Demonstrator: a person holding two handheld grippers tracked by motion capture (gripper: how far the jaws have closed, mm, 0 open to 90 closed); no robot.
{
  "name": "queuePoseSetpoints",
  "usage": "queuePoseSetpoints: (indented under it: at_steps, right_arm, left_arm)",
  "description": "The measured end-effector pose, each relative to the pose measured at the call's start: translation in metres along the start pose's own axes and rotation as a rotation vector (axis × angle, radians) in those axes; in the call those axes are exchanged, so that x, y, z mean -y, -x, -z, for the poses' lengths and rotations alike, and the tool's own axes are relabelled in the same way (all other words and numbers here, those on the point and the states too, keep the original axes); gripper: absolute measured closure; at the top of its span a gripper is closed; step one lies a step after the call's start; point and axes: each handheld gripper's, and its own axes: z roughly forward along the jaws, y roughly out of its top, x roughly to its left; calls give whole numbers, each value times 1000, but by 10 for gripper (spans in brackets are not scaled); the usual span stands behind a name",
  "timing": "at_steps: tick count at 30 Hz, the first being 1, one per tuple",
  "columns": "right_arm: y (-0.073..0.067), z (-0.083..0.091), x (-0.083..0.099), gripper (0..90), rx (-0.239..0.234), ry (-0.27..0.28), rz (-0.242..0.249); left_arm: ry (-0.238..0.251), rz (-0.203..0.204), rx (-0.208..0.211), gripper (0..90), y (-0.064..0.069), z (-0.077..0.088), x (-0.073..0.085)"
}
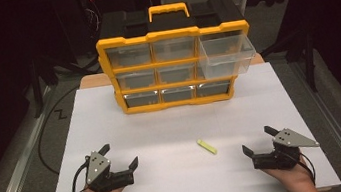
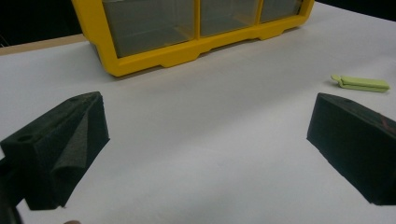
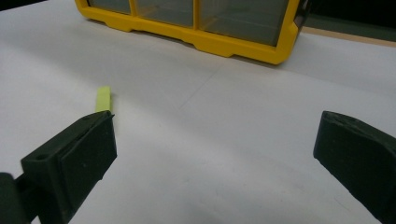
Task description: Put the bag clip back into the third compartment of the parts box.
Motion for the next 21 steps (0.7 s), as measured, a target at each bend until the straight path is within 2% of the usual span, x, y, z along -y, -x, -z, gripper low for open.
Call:
queuePoseSetpoints:
  at_steps: [5, 21]
  right_arm:
    - [3, 3, 0, 0, 16, 17, -22]
    - [-1, -1, 0, 0, 26, 8, 2]
  left_arm:
    - [-9, -12, 6, 2, 1, -1, 0]
    - [-9, -6, 13, 2, 1, -1, -1]
